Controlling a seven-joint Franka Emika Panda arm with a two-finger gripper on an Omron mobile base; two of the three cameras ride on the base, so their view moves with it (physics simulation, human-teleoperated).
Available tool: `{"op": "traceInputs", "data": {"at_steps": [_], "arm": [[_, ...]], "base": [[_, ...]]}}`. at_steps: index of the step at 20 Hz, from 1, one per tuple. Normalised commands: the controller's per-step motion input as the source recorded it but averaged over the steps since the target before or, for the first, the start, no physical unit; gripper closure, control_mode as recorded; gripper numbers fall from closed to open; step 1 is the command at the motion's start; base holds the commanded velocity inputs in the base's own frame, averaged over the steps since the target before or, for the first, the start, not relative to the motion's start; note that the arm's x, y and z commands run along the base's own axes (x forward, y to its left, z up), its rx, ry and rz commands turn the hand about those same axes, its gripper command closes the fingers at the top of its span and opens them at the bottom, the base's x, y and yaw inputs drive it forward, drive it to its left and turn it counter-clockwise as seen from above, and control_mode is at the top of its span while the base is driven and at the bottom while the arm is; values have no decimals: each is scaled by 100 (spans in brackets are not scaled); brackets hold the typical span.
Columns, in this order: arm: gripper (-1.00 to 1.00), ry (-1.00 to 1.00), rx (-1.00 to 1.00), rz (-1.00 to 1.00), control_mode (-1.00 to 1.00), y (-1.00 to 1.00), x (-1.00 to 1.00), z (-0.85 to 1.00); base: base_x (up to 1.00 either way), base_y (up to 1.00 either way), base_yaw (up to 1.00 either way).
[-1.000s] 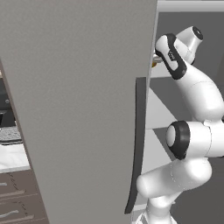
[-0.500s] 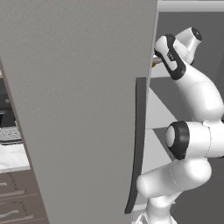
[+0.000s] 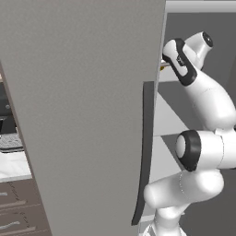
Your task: Take the lemon, fish, and cucumber from the freezer and place them in the bowl on the counter.
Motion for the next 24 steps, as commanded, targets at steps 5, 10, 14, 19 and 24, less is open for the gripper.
{"op": "traceInputs", "data": {"at_steps": [5,10,14,19,24], "arm": [[100,-9,0,0,-100,0,-3,0],[100,-6,0,0,-100,-7,-29,3],[100,0,0,0,-100,-6,-33,24],[100,0,0,-3,-100,-7,-38,33],[100,0,0,-5,-100,-5,-44,25]], "base": [[0,0,0],[0,0,0],[0,0,0],[0,0,0],[0,0,0]]}}
